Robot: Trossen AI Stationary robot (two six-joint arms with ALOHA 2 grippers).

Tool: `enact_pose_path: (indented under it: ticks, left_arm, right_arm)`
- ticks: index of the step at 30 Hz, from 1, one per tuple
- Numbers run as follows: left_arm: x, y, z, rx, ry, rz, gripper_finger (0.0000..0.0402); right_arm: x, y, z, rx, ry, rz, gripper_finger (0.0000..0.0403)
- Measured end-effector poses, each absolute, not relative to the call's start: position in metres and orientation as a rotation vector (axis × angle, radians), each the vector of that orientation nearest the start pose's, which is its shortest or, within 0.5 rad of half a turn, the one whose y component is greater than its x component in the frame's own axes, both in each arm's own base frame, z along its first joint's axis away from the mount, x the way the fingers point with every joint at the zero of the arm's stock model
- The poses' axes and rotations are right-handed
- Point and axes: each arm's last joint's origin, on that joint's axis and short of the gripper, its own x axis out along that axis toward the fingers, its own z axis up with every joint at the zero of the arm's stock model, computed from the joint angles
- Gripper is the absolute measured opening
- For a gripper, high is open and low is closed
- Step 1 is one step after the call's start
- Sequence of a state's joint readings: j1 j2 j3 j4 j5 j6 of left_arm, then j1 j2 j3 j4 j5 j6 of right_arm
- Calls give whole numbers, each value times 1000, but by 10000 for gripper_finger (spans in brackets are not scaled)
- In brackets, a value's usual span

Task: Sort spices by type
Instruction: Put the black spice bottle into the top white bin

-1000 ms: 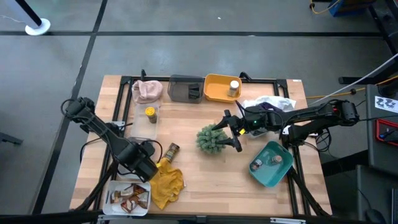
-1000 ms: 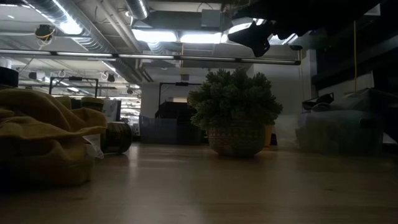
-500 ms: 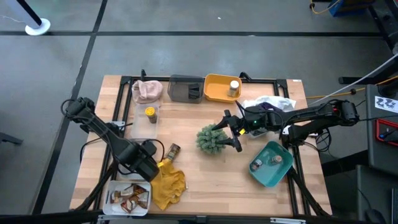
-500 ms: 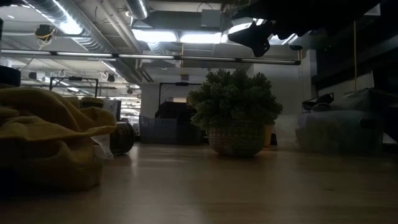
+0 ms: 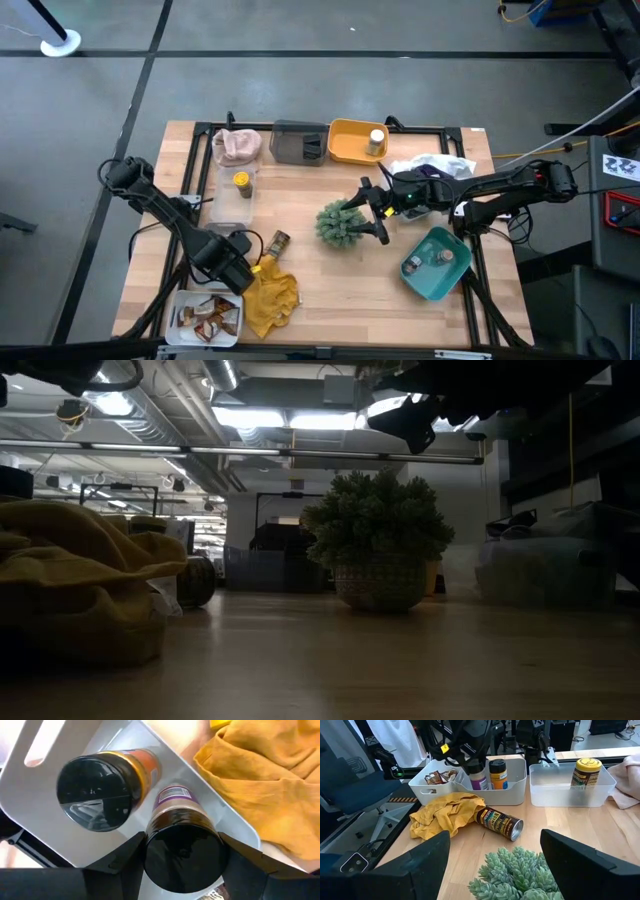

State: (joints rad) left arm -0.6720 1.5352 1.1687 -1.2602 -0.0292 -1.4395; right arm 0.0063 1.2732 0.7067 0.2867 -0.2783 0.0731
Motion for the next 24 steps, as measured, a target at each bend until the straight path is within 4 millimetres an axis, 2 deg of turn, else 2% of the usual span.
enact_pose_path:
  ticks: [24]
  left_arm:
    - [202, -154, 239, -572, 1523, 662, 208]
  right_arm:
    - [273, 10, 248, 112, 295, 275, 310]
